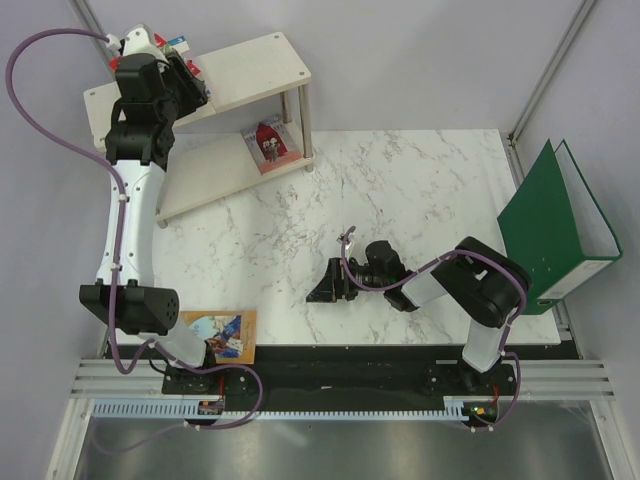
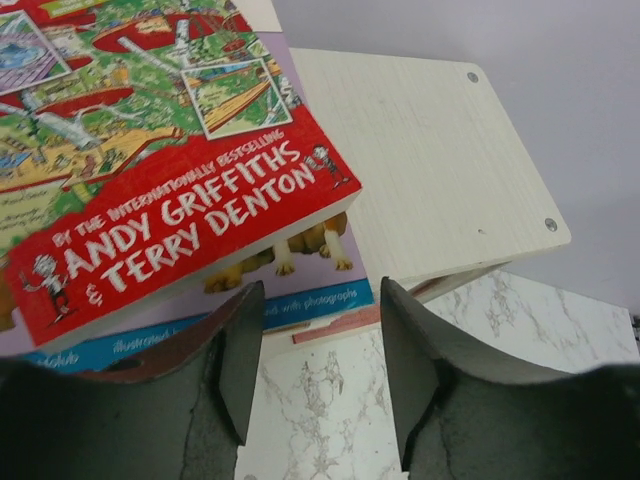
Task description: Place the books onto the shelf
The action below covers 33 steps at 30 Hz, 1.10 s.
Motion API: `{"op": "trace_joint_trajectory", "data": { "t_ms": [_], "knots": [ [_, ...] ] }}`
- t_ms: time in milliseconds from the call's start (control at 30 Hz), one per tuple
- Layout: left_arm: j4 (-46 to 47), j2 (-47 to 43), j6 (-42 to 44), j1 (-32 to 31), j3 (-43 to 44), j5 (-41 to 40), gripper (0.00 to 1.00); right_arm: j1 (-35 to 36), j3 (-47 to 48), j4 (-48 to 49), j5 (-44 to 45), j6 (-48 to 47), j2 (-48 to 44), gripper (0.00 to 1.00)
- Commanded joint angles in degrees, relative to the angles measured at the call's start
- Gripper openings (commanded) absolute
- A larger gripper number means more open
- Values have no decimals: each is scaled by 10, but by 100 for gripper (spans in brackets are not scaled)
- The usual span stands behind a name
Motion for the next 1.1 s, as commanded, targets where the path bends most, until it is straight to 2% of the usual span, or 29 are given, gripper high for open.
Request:
{"op": "trace_joint_trajectory", "data": {
  "t_ms": [0,167,200,233,333,433,567,667,867,1067],
  "knots": [
    [17,-82,-20,18,-35,-9,63,4,-23,-129,31,-23,41,98],
    [37,-143,-113,116,-106,89,69,4,-23,-127,30,-23,40,98],
    [42,-150,-131,135,-116,138,71,5,-23,-127,29,-24,41,98],
    [53,-153,-149,174,-134,164,72,5,-23,-126,29,-23,41,98],
    [68,-156,-201,230,-155,250,72,5,-23,-125,27,-23,43,98],
    [102,-144,-253,265,-179,320,73,4,-22,-122,23,-22,46,98],
    [199,-112,-331,273,-195,423,73,4,-22,-119,23,-21,48,98],
    [225,-91,-365,273,-199,448,72,5,-22,-119,23,-21,46,98],
    [224,-92,-351,272,-196,437,71,5,-22,-119,22,-21,50,98],
    [140,-92,-301,271,-182,400,71,4,-21,-117,19,-19,52,98]
  ]
}}
